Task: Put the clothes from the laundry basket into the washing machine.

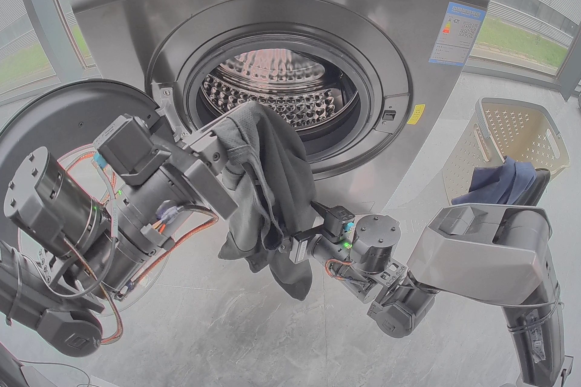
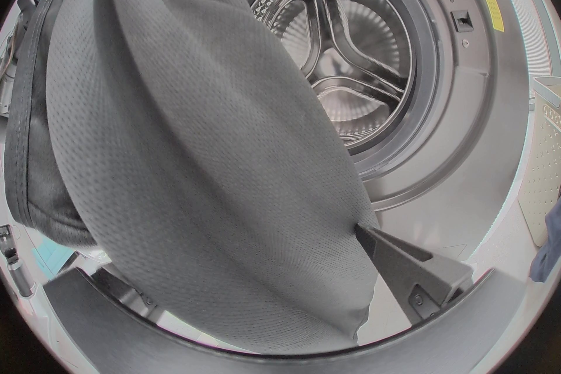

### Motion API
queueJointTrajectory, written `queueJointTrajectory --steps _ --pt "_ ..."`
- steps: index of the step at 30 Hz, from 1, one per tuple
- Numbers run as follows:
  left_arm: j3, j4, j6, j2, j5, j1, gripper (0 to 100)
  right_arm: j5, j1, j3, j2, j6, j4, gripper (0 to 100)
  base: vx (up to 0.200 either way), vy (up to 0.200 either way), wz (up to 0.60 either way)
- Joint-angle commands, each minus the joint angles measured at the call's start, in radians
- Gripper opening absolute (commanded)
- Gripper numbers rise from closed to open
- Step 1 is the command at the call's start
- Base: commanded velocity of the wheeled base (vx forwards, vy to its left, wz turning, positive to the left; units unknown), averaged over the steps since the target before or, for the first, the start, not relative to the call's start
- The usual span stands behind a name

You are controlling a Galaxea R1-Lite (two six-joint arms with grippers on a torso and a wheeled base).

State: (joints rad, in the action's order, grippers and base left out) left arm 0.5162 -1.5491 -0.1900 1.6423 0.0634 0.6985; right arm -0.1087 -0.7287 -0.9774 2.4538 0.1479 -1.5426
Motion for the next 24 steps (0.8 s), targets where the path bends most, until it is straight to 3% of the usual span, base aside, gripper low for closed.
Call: queueJointTrajectory --steps 1,5,6,16,24 --pt "0.001 0.0 0.0 -0.003 -0.001 0.001 0 0.0 0.002 -0.023 0.028 -0.001 -0.001 100 0.0 0.0 0.0" --pt "0.002 0.0 -0.002 -0.003 -0.001 0.001 0 -0.005 0.002 -0.038 0.03 0.001 -0.002 100 0.0 0.0 0.0" --pt "0.002 0.0 -0.002 -0.003 -0.001 -0.001 0 -0.006 0.002 -0.038 0.03 0.001 -0.002 0 0.0 0.0 0.0" --pt "-0.008 0.0 -0.003 0.008 -0.001 -0.016 0 -0.011 0.014 -0.03 0.013 0.007 -0.002 0 0.0 0.0 0.0" --pt "-0.021 0.003 -0.002 0.024 -0.001 -0.096 0 -0.012 0.052 0.031 -0.118 0.007 -0.002 0 0.0 0.0 0.0"
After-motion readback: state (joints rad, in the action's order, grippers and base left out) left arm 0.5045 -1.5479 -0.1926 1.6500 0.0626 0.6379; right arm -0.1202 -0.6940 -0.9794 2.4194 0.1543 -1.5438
